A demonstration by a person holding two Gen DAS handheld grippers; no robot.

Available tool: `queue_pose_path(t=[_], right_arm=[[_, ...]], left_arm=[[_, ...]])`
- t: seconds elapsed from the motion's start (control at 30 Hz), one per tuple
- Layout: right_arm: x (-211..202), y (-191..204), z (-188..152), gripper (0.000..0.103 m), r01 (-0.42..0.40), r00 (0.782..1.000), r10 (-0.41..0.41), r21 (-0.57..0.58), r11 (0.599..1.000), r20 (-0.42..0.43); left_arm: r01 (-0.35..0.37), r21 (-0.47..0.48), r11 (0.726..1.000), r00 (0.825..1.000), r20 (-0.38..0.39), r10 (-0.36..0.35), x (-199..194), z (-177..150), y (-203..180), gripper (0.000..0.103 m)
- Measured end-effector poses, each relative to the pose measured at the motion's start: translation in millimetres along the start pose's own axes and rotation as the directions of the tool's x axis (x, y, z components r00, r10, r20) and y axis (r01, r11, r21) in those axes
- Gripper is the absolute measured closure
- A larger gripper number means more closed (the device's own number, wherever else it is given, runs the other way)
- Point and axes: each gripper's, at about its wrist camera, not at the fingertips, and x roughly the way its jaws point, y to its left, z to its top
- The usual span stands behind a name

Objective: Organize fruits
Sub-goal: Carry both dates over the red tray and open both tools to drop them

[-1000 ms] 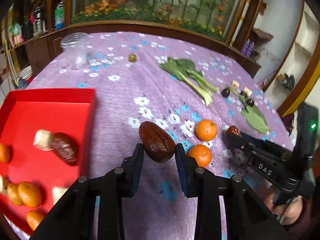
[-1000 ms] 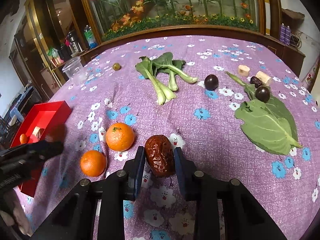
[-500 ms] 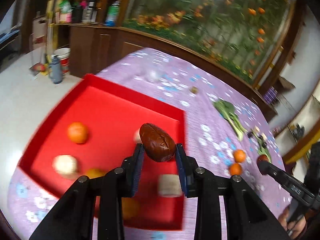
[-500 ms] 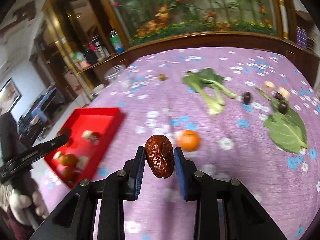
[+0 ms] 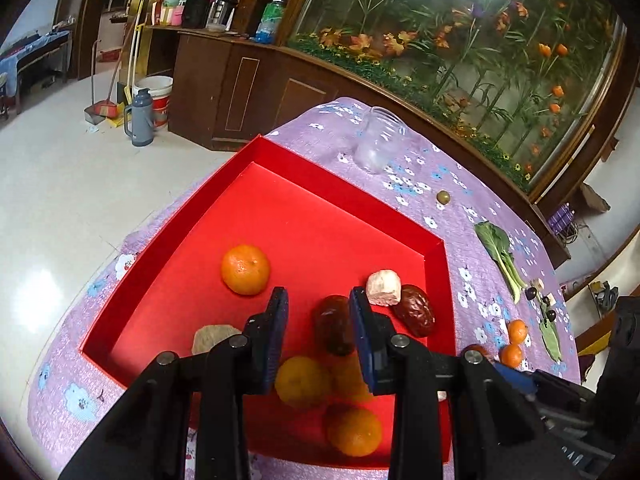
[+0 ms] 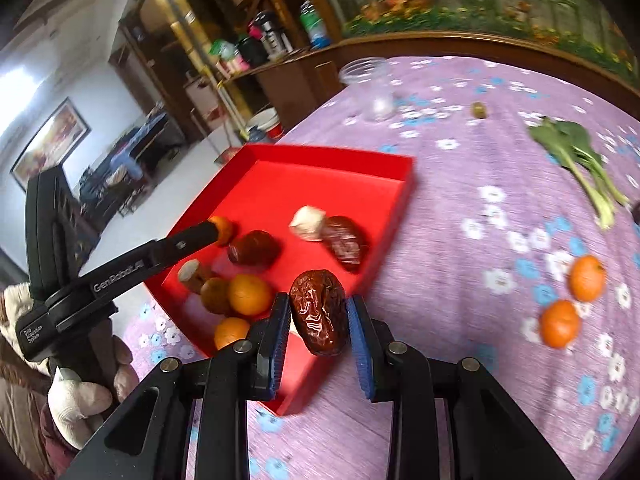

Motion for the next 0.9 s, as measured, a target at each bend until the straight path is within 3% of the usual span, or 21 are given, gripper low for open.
queue_pose_path(t=[0.17, 0.23, 0.27, 0.4, 0.53, 0.6, 0.7, 0.9], right_arm=[[21.5, 16.3, 4.4, 0.07, 0.014, 1.0, -0.015, -0.042, 0.999, -0.021], [29.1, 22.1, 5.9, 0.07, 0.025, 0.999, -0.026, -0.061, 0.998, -0.019], [31.4, 23.2, 6.4, 0.069, 0.032, 0.999, -0.032, -0.066, 0.997, -0.013], [36.1, 27.4, 8.2, 0.046, 0.036, 0.999, -0.036, -0.078, 0.996, 0.0], [32.7, 24.2, 8.7, 0.045, 0.029, 1.0, -0.029, -0.061, 0.998, 0.006], [26.0, 19.3, 7.3, 0.045, 0.023, 1.0, -0.023, -0.04, 0.999, 0.014], [14.6, 12.0, 5.1, 0.044, 0.022, 0.999, -0.022, -0.004, 1.0, 0.028], [-18.7, -12.2, -4.5, 0.04, 0.034, 0.996, -0.04, 0.078, 0.996, 0.077]], left_arm=[[0.02, -0.032, 0.999, 1.0, -0.003, -0.02, -0.6, 0.5, 6.9, 0.072], [0.027, -0.04, 0.999, 1.0, 0.001, -0.027, -4.4, 0.9, 8.6, 0.066], [0.027, -0.045, 0.999, 1.0, 0.004, -0.027, -6.3, 1.3, 10.3, 0.058], [0.034, -0.066, 0.997, 0.999, 0.018, -0.033, -14.2, 2.1, 12.0, 0.05], [0.054, -0.075, 0.996, 0.998, 0.024, -0.052, -21.4, 1.7, 9.4, 0.047], [0.084, -0.074, 0.994, 0.996, 0.031, -0.082, -26.5, 1.4, 7.7, 0.037], [0.095, -0.046, 0.994, 0.994, 0.058, -0.093, -34.3, 0.1, -5.1, 0.022], [0.16, 0.047, 0.986, 0.987, 0.018, -0.161, -37.3, -9.1, -49.2, 0.021]])
